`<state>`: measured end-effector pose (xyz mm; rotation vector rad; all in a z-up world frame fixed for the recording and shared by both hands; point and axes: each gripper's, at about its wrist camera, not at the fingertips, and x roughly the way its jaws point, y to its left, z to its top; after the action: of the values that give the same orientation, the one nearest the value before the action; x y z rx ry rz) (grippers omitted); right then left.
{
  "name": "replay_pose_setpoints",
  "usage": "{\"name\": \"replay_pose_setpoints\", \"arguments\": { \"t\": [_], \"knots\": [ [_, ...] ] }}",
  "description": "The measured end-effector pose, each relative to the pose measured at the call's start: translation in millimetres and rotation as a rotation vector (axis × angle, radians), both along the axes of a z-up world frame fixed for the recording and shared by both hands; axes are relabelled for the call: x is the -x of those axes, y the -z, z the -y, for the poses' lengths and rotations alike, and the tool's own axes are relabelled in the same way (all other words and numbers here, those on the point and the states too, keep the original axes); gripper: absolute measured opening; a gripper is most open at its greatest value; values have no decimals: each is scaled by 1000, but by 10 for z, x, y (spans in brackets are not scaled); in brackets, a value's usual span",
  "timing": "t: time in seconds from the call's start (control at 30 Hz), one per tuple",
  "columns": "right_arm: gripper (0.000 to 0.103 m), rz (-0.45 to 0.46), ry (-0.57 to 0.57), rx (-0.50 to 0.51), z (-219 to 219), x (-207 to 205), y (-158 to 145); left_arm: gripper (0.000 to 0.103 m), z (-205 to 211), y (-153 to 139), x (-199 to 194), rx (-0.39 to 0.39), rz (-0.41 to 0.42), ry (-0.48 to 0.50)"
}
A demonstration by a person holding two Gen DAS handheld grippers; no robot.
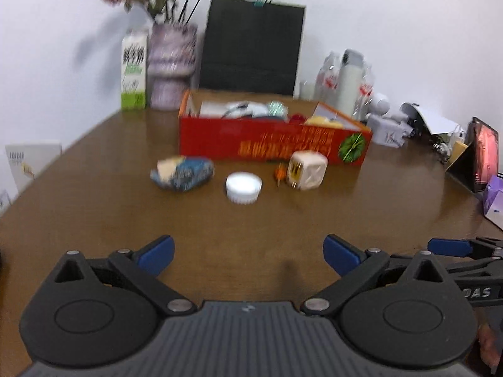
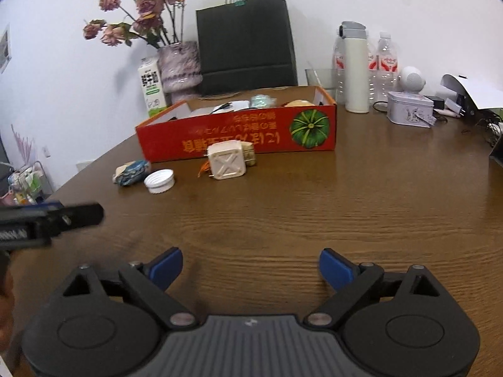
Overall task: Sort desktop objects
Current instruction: 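Move both open tools back over the table, then grasp the white cube charger with the right tool while the left tool grasps the white round lid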
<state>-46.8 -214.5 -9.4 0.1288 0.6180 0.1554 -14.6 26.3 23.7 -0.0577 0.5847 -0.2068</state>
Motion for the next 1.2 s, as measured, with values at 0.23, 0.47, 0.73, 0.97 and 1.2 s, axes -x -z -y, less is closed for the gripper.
{"name": "replay_pose_setpoints", "arguments": {
  "t": [0.23, 0.47, 0.73, 0.97, 1.2],
  "knots": [
    [96, -10, 18, -52, 90, 17, 23, 103, -19, 112, 36, 19, -18, -50],
    [96, -80, -18, -17, 35, -271, -70, 101, 21, 89, -161, 16, -25, -40],
    [89, -40, -90, 64, -188, -1174, -282, 82, 223, 19, -797, -83, 39, -15],
    [63, -74, -102, 29, -363, -1808, -190, 46, 208, 95, -1242, -22, -36, 71],
    [49, -28, -71, 53, -384, -1535, -120, 41, 144, 110, -973, 20, -36, 53]
  ]
}}
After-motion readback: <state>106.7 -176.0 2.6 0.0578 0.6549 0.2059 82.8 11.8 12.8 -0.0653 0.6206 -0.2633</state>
